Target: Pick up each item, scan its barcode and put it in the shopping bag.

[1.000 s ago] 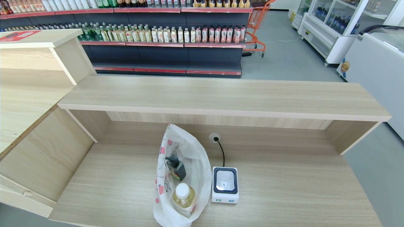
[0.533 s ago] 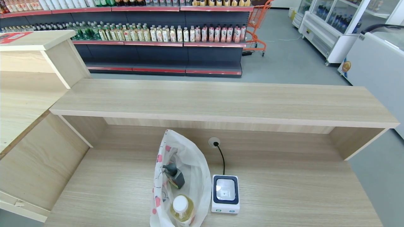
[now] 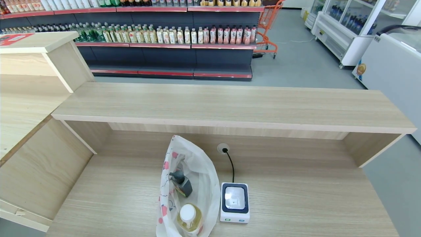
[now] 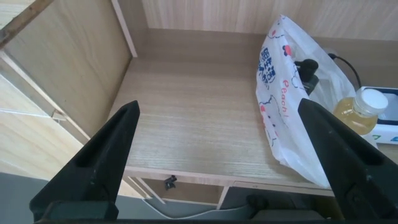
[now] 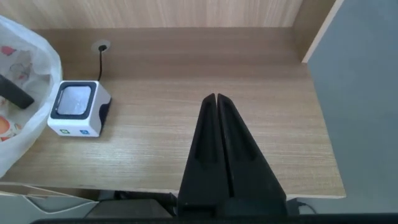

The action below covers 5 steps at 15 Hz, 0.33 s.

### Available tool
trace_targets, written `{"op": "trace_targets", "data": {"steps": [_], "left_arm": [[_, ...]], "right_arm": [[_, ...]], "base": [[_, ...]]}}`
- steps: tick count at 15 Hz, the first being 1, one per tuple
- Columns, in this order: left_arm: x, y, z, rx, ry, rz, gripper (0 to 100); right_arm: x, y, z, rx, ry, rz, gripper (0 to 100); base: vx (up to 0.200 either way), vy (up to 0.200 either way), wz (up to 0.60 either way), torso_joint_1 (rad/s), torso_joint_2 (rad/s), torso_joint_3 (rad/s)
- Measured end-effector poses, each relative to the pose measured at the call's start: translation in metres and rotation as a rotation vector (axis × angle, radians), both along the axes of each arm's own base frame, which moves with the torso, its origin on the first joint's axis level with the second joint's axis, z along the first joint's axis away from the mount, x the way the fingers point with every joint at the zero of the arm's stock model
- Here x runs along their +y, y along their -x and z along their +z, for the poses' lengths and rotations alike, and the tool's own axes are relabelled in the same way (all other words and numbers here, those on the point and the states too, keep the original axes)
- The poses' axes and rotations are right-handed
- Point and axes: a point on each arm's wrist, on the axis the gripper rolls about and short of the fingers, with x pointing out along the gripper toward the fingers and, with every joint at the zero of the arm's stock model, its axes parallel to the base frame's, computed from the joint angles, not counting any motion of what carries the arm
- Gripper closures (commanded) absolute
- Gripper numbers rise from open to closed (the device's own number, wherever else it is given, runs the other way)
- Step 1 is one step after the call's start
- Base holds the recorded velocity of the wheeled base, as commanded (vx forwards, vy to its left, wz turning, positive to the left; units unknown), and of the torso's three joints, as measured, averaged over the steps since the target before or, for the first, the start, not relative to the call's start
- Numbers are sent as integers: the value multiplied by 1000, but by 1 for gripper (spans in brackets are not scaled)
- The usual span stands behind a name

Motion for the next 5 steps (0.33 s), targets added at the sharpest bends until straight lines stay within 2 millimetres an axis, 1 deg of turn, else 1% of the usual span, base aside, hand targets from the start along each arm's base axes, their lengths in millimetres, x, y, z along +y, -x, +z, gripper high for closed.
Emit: {"op": "trace_targets", "data": {"steps": [5], "left_arm": [[0, 0, 0, 0, 0, 0, 0]], "right_arm": [[0, 0, 0, 0, 5, 1, 100]], "base": [[0, 0, 0, 0, 0, 0]]}}
